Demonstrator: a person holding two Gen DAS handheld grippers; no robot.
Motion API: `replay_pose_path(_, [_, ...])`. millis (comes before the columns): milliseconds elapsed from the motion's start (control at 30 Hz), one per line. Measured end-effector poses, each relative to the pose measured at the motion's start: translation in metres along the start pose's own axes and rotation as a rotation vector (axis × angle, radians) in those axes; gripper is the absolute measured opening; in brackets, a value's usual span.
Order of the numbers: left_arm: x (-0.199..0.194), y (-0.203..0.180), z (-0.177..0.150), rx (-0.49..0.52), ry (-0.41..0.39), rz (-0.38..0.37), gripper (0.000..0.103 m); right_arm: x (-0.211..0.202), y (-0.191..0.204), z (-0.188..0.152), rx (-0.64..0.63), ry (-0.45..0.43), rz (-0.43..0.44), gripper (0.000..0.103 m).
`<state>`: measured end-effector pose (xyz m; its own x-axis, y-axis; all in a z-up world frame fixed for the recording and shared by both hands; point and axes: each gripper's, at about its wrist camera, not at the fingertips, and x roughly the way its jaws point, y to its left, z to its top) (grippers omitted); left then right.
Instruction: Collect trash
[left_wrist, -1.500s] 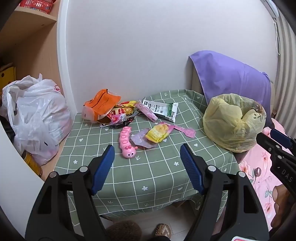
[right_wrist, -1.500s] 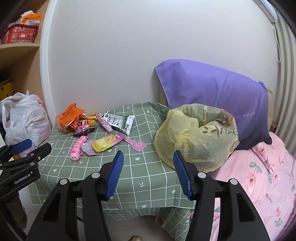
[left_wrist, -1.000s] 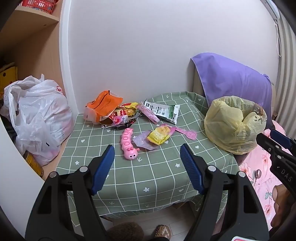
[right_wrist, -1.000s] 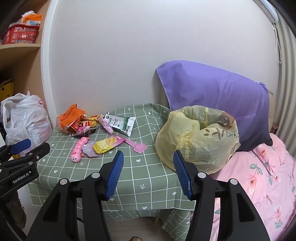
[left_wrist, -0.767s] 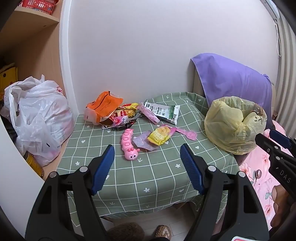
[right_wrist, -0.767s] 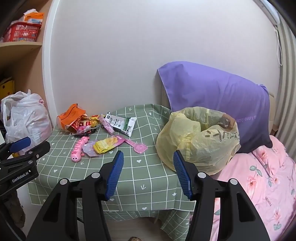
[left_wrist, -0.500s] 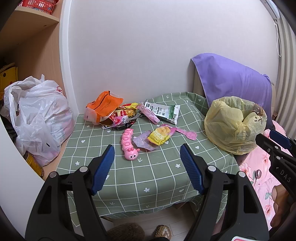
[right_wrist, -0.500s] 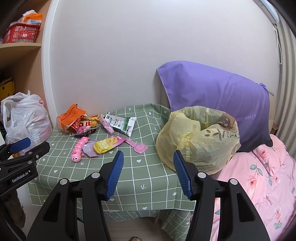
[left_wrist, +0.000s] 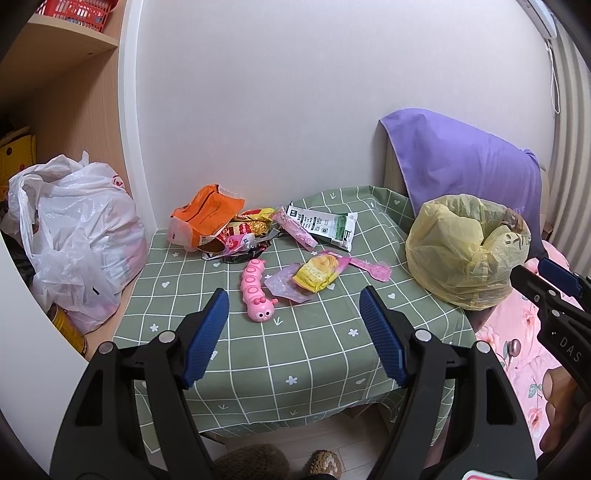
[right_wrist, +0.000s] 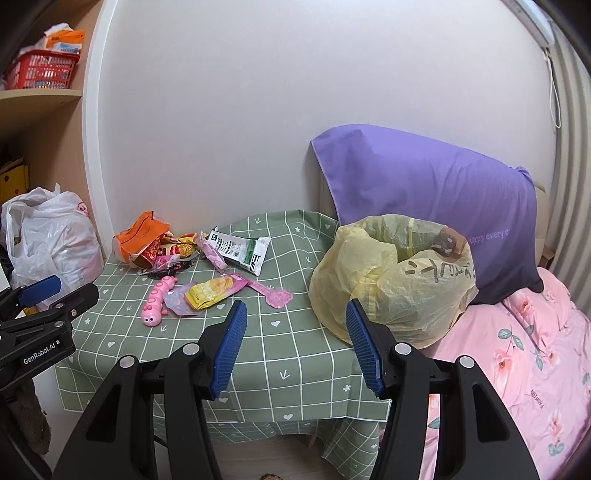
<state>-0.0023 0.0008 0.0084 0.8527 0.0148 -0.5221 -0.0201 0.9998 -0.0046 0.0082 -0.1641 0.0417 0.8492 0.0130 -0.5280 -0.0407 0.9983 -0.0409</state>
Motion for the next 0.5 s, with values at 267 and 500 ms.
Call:
replay_pose_path(267, [-0.0017,-0.0019,-0.0014,0.005,-0.003,-0.006,0.07,-0.0023,-0.0025,-0.0023,0.007,-0.001,-0.002,0.053])
replay_pose_path(500, [-0.003,-0.0027,-0.0015,0.007,-0.007,-0.011,0.07,-0.0044,-0.0035,-0.0031,0.008,-0.003,-0.004,0.053])
